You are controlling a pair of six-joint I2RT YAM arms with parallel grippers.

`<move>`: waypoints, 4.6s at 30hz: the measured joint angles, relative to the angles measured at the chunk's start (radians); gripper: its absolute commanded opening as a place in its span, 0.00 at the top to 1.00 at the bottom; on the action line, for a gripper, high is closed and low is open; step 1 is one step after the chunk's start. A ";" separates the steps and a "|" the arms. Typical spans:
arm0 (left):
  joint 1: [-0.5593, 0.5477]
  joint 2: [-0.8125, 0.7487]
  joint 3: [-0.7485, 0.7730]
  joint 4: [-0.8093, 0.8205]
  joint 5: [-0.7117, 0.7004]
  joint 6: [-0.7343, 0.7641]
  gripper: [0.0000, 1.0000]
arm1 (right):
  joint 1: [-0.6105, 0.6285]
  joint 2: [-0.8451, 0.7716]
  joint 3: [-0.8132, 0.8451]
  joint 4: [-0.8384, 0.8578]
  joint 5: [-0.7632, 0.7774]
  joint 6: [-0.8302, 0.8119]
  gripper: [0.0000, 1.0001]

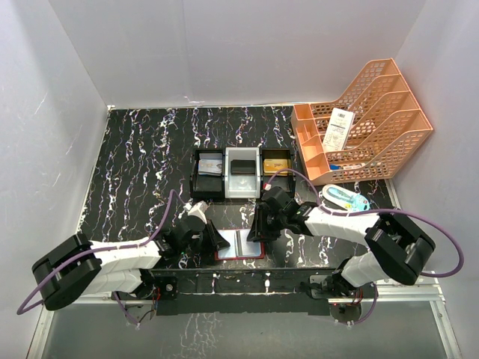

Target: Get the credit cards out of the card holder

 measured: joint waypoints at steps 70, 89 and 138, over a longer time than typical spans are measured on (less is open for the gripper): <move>0.003 0.010 -0.096 0.202 0.034 -0.085 1.00 | 0.041 0.020 0.080 -0.019 -0.016 -0.010 0.73; 0.004 -0.111 -0.119 0.113 0.011 -0.072 1.00 | 0.087 0.148 0.145 -0.039 0.098 0.027 0.74; 0.024 -0.419 -0.077 -0.340 -0.098 0.019 1.00 | 0.100 0.184 0.201 -0.108 0.137 -0.004 0.80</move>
